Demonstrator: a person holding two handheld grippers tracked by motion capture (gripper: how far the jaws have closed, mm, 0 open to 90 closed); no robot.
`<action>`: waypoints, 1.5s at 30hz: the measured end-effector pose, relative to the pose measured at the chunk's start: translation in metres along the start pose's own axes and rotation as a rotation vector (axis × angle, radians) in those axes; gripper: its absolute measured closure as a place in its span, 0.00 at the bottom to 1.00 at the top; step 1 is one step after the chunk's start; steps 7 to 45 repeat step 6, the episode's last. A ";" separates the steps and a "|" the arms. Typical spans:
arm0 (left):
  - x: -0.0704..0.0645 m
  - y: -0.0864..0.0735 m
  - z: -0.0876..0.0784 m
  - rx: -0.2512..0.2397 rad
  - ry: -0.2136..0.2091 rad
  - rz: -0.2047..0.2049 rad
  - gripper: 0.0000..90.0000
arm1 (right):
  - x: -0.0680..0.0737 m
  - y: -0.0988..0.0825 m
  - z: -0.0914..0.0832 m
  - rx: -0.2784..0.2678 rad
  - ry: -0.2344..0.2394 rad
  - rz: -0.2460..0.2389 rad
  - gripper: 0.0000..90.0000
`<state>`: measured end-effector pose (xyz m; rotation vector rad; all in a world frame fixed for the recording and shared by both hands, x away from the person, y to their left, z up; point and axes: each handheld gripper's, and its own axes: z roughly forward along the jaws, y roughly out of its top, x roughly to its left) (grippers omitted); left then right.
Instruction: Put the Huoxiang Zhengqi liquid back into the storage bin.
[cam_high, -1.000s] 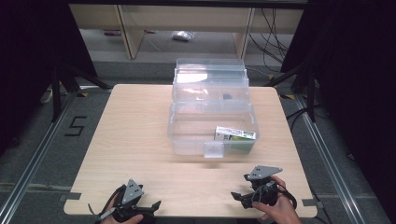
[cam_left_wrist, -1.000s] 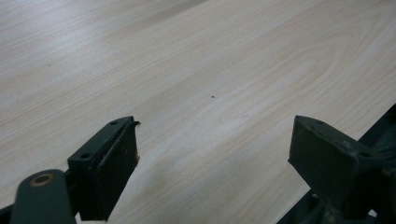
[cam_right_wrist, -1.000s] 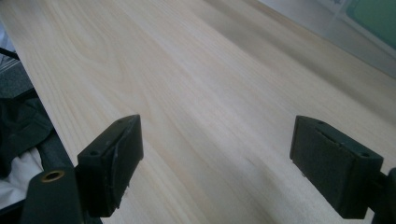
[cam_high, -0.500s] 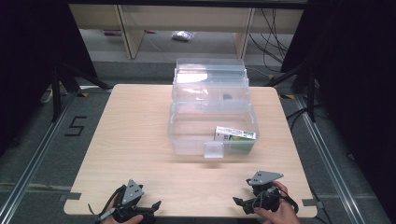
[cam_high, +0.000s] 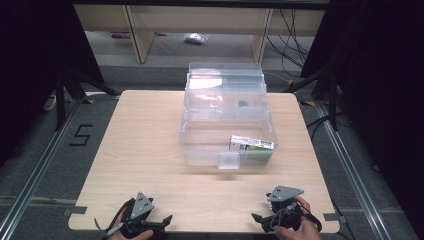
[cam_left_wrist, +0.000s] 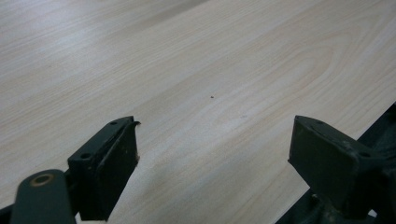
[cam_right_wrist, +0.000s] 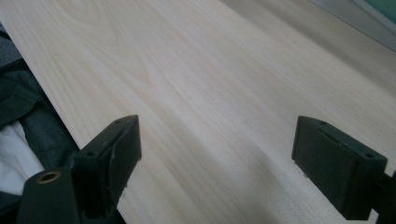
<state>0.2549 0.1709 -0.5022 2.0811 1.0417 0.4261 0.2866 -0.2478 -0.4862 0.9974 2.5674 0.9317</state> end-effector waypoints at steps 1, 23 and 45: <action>0.000 0.000 0.000 -0.003 -0.001 0.002 0.17 | 0.000 0.000 0.000 -0.001 -0.002 -0.001 0.19; 0.002 0.000 -0.001 0.022 -0.006 0.028 0.17 | 0.001 0.000 0.002 -0.005 0.002 0.009 0.19; 0.002 0.000 -0.001 0.022 -0.006 0.028 0.17 | 0.001 0.000 0.002 -0.005 0.002 0.009 0.19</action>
